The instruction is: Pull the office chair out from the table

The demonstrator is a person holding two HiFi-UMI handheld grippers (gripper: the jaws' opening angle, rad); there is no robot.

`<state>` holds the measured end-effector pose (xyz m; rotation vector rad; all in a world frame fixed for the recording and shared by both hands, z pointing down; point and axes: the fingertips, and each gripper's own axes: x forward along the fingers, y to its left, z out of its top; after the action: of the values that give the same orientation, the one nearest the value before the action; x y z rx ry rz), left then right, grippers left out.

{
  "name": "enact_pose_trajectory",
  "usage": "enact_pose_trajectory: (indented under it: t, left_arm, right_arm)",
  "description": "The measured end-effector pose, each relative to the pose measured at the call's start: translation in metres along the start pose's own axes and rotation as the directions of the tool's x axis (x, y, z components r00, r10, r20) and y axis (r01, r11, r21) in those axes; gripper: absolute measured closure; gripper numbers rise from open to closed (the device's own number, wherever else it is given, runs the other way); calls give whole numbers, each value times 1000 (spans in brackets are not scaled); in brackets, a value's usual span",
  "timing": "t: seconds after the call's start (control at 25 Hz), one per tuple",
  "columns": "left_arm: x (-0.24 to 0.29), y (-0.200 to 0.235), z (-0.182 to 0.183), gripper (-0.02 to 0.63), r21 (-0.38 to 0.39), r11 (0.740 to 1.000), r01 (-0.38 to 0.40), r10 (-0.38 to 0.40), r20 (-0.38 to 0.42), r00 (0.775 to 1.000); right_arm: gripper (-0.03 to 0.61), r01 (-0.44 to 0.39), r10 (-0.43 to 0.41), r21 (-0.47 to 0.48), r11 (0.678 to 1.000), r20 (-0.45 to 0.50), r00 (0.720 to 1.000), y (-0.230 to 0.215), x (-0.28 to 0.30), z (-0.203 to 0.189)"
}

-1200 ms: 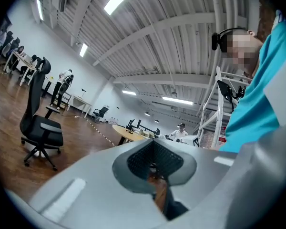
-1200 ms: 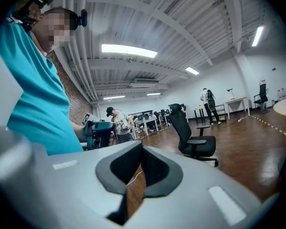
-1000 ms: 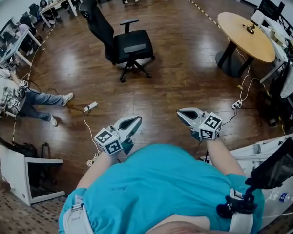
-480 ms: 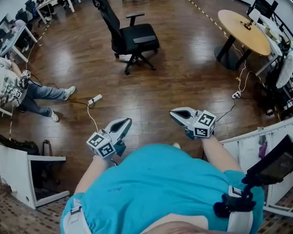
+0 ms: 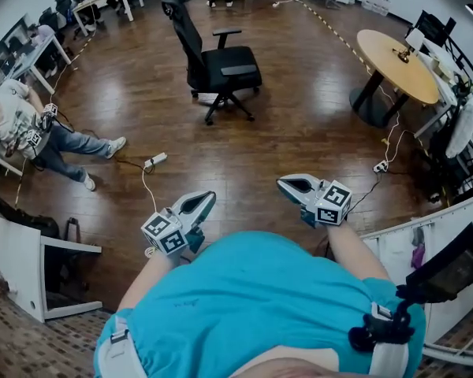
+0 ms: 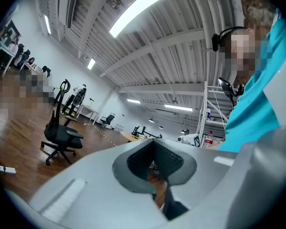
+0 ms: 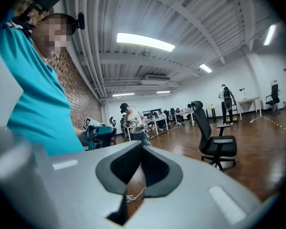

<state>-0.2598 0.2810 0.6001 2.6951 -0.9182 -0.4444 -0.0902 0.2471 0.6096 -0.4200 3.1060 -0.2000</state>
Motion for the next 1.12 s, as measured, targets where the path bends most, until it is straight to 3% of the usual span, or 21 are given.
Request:
enact_pose_trajectory:
  t: [0.44, 1.12]
  left_arm:
    - [55, -34, -23, 614, 7, 1000, 30, -30, -19, 999]
    - [47, -21, -16, 614, 7, 1000, 28, -28, -9, 1000]
  right_arm:
    - [574, 102, -103, 25, 994, 21, 995, -35, -74, -4]
    - [574, 114, -114, 5, 993, 11, 993, -35, -60, -6]
